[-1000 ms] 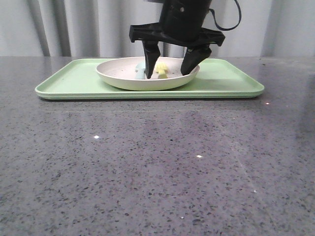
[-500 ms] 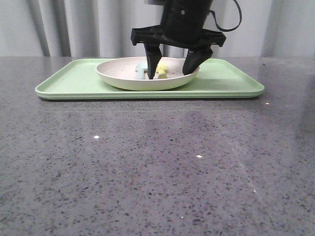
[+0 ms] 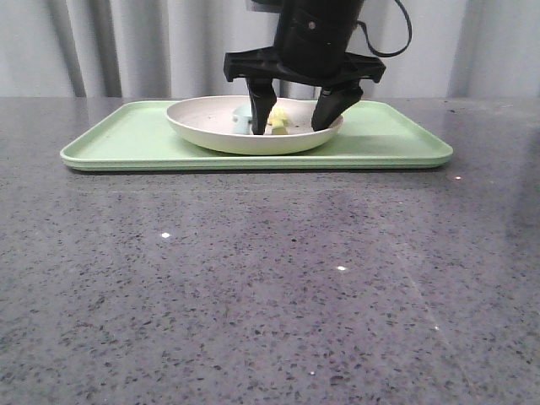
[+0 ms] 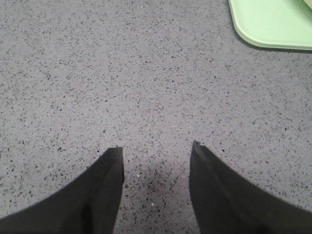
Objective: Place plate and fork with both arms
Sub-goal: 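Close the right gripper on the yellow fork handle, then lift the fork and carry it beside the plate on the tray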
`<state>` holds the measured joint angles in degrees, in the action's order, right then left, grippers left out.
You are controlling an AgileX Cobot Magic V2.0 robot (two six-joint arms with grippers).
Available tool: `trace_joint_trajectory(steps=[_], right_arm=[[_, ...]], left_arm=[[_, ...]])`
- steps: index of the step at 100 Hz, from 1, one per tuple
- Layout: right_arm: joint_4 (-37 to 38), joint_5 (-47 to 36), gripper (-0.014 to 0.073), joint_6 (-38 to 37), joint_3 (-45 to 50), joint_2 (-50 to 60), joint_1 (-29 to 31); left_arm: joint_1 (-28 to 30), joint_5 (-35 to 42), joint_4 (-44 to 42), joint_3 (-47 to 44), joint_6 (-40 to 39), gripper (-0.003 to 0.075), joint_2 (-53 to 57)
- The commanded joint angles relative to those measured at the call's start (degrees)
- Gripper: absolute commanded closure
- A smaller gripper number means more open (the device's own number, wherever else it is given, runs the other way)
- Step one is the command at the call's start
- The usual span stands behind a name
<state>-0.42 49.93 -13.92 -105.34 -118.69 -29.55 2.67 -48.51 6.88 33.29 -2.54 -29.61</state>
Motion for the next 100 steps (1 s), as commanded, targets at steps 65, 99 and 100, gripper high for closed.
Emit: trace_joint_trajectory(steps=[65, 99, 100], right_arm=[[0.4, -0.1, 0.0615, -0.2, -1.5, 2.4, 0.1], [0.4, 1.6, 0.0659, -0.2, -3.4, 3.1, 0.1], [0.4, 1.8, 0.0659, -0.2, -3.7, 3.1, 0.1]], left_arm=[[0.0, 3.3, 0.8, 1.6, -0.8, 0.0408, -0.2], [0.0, 3.3, 0.8, 1.6, -0.8, 0.0408, -0.2], [0.0, 3.3, 0.8, 1.6, -0.8, 0.0408, -0.2]])
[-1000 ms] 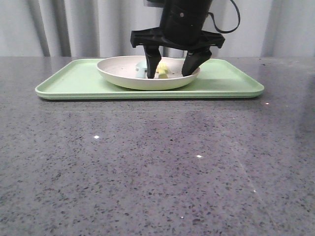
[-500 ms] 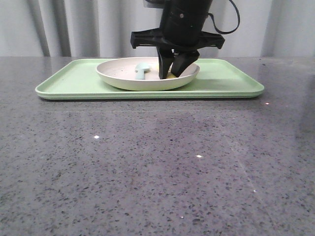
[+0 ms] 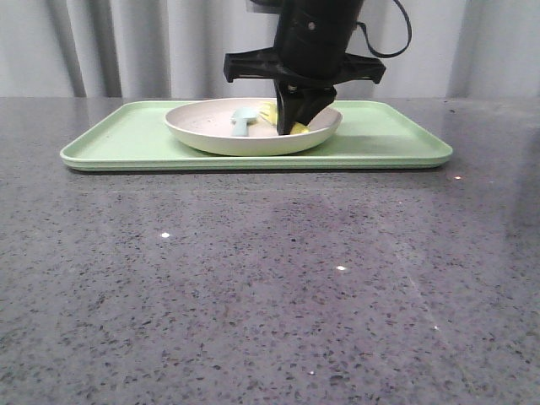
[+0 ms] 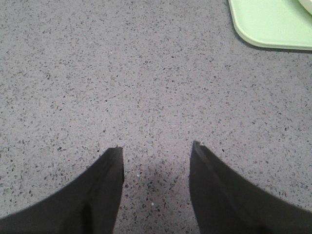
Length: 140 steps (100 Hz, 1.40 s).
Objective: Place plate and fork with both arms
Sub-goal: 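Lift the fork and carry it beside the plate on the tray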
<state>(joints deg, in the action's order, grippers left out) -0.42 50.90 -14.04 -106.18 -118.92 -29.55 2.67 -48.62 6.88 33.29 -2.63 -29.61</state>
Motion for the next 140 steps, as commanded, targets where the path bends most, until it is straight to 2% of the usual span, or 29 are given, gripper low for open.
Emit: trace_joint_trajectory(steps=[1, 35, 66, 82, 99, 140], right_arm=[[0.4, 1.0, 0.0659, -0.1, -3.1, 3.4, 0.1], [0.4, 6.5, 0.0661, 0.0, -11.4, 3.5, 1.9], [0.1, 9.5, 0.0661, 2.2, -11.1, 7.1, 8.9], [-4.3, 9.8, 0.0661, 5.3, -8.1, 8.6, 13.0], [-10.8, 5.9, 0.0661, 8.4, -1.2, 10.1, 16.1], [-15.2, 1.4, 0.0661, 9.0, 5.8, 10.8, 16.5]], left_arm=[[0.0, 3.4, 0.8, 1.6, -0.8, 0.0408, -0.2], [0.0, 3.2, 0.8, 1.6, -0.8, 0.0408, -0.2], [0.0, 3.0, 0.8, 1.6, -0.8, 0.0408, -0.2], [0.0, 3.0, 0.8, 1.6, -0.8, 0.0408, -0.2], [0.0, 3.0, 0.8, 1.6, -0.8, 0.0408, -0.2], [0.0, 3.0, 0.8, 1.6, -0.8, 0.0408, -0.2]])
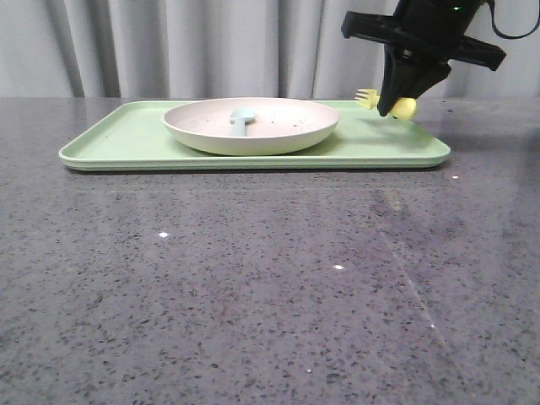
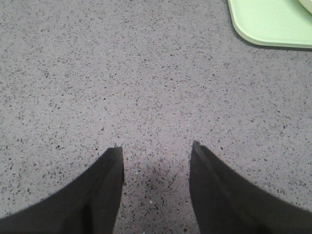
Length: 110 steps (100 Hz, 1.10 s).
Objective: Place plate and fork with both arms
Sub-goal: 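Lift the fork and carry it beside the plate on the tray, then lower the fork onto the tray and open the right gripper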
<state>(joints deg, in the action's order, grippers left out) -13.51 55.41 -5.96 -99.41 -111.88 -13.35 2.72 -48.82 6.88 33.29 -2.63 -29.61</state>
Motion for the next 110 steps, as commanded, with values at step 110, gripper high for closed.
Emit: trace_joint_trajectory(steps=[110], right_arm=[[-4.5, -1.6, 0.0661, 1.0, -0.9, 2.5, -1.7]], left_arm=[[0.0, 2.2, 0.8, 1.6, -0.8, 0.0408, -0.2]])
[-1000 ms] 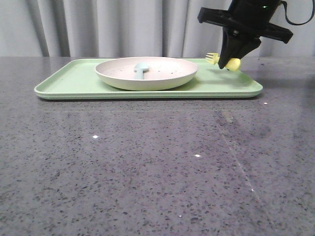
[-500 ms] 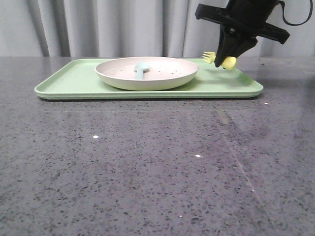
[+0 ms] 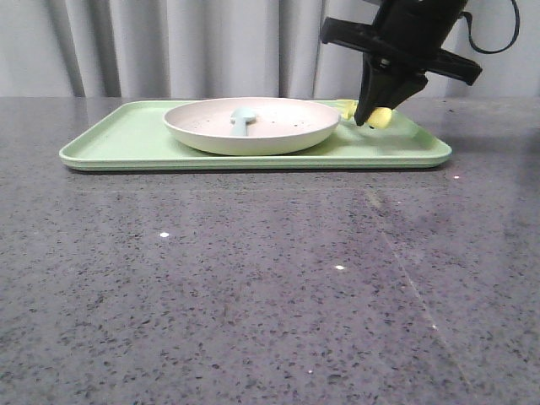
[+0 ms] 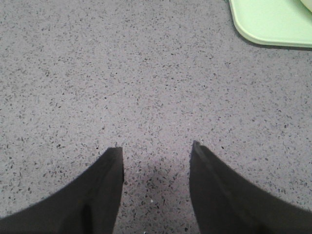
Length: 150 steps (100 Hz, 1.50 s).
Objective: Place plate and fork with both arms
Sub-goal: 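Lower the fork onto the tray and open the right gripper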
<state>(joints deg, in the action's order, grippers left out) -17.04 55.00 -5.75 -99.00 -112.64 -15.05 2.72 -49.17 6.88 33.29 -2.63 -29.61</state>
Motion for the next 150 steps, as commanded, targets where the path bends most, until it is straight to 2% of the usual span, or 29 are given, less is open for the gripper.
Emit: trace_joint_trajectory(steps=[1, 53, 65, 82, 96, 127, 150], right_arm=[[-1.0, -1.2, 0.0661, 0.8, -1.3, 3.2, 0.0], [-0.7, 1.5, 0.0647, 0.8, -1.3, 3.2, 0.0], [-0.6, 1.6, 0.0561, 0.8, -1.3, 3.2, 0.0], [-0.6, 1.6, 0.0387, 0.8, -1.3, 3.2, 0.0], [-0.1, 1.6, 0.0322, 0.8, -1.3, 3.2, 0.0], [3.3, 1.4, 0.0313, 0.8, -1.4, 3.9, 0.0], [9.9, -1.4, 0.0313, 0.8, -1.4, 9.2, 0.0]], left_arm=[[0.0, 2.4, 0.8, 1.6, -0.8, 0.0408, -0.2], [0.0, 2.3, 0.8, 1.6, -0.8, 0.0408, -0.2], [0.0, 2.3, 0.8, 1.6, -0.8, 0.0408, -0.2], [0.0, 2.3, 0.8, 1.6, -0.8, 0.0408, -0.2], [0.0, 2.3, 0.8, 1.6, -0.8, 0.0408, -0.2], [0.0, 2.3, 0.8, 1.6, -0.8, 0.0408, -0.2], [0.0, 2.3, 0.8, 1.6, -0.8, 0.0408, -0.2]])
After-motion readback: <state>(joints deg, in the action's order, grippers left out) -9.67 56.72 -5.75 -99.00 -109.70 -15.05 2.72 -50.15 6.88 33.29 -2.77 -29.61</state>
